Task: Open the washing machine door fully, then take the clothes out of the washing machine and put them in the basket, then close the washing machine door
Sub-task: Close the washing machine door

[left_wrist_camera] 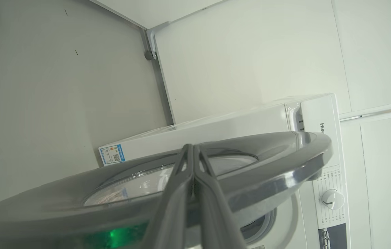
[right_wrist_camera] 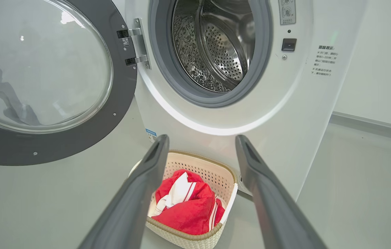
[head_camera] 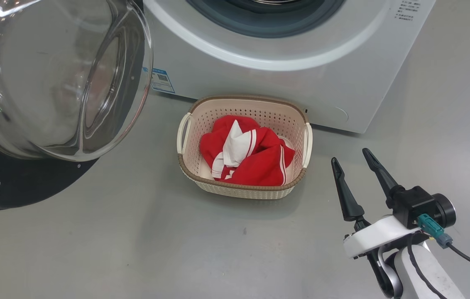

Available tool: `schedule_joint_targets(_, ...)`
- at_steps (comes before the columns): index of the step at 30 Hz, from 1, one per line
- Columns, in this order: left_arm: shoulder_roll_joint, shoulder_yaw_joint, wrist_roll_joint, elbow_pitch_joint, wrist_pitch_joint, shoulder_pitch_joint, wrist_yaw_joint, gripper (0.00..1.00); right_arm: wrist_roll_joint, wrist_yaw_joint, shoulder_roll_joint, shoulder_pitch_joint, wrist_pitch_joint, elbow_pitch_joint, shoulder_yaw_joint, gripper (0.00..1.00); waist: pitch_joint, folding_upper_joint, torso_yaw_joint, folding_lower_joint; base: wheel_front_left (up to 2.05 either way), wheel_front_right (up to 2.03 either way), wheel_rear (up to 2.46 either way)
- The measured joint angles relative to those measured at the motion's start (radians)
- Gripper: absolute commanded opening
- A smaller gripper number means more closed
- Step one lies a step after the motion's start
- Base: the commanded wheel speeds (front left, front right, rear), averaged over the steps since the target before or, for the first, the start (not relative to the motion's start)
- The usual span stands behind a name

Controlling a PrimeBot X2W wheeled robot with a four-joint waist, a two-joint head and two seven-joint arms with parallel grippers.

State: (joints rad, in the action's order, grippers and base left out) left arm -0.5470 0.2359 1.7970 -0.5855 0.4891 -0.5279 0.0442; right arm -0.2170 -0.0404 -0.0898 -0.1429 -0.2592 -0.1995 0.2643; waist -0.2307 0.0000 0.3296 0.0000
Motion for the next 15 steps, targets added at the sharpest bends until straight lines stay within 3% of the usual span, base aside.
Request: schedule_joint_targets(15, 0.028, -0.018, 0.050, 0.016, 0.127, 0.010, 0.043, 0.00, 0.000, 0.000, 0.001, 0.000, 0.000, -0.007, -0.001, 1.00, 0.032, 0.0000, 0.000, 0.0000, 0.00, 0.00, 0.00)
